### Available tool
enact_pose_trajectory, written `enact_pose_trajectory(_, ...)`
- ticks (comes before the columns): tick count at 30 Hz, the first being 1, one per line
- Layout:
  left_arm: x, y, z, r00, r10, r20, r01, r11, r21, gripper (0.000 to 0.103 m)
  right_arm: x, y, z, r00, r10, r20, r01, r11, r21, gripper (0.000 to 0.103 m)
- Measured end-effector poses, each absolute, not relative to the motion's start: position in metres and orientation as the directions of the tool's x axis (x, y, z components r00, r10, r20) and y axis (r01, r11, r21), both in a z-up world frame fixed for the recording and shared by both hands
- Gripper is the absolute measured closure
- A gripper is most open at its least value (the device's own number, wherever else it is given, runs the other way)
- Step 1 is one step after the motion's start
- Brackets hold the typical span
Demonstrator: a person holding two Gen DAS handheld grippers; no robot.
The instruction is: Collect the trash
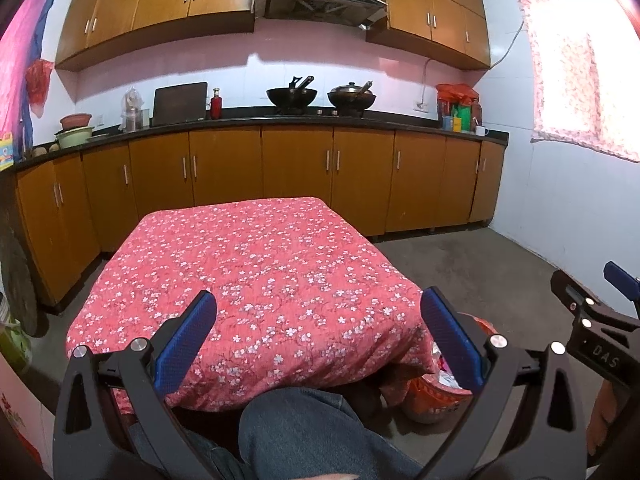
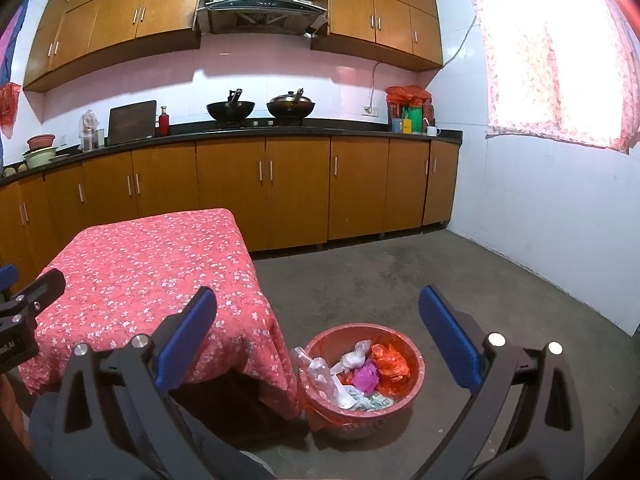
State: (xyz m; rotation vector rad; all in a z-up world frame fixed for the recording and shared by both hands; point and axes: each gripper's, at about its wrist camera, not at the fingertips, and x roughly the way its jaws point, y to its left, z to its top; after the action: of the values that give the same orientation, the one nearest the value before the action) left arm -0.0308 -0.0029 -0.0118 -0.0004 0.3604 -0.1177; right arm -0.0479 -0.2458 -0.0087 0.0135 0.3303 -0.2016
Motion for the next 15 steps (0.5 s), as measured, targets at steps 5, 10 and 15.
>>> enact_pose_trajectory(5,-0.0315,-0.0023,-0.0124,0.929,-0.115,-0.351,0.115,0.993,-0.023,0.002,-0.0486,-0.2454,-0.0087,0.928,-0.189,-0.321,0.192,0.981,-0.023,0.004)
enact_pose_trajectory(10,-0.0322,-0.0031,-0.0118,0.929,-0.112,-0.352,0.111,0.994,-0.025,0.002,-0.0488,-0.2447,-0.0090,0.929,-0.184,-0.323,0.186,0.982,-0.023,0.004)
enact_pose_trajectory(15,-0.0328,-0.0034,-0.0116,0.928,-0.114,-0.354,0.111,0.993,-0.029,0.002,-0.0488,-0.2446,-0.0091,0.929,-0.183,-0.323,0.186,0.982,-0.023,0.004)
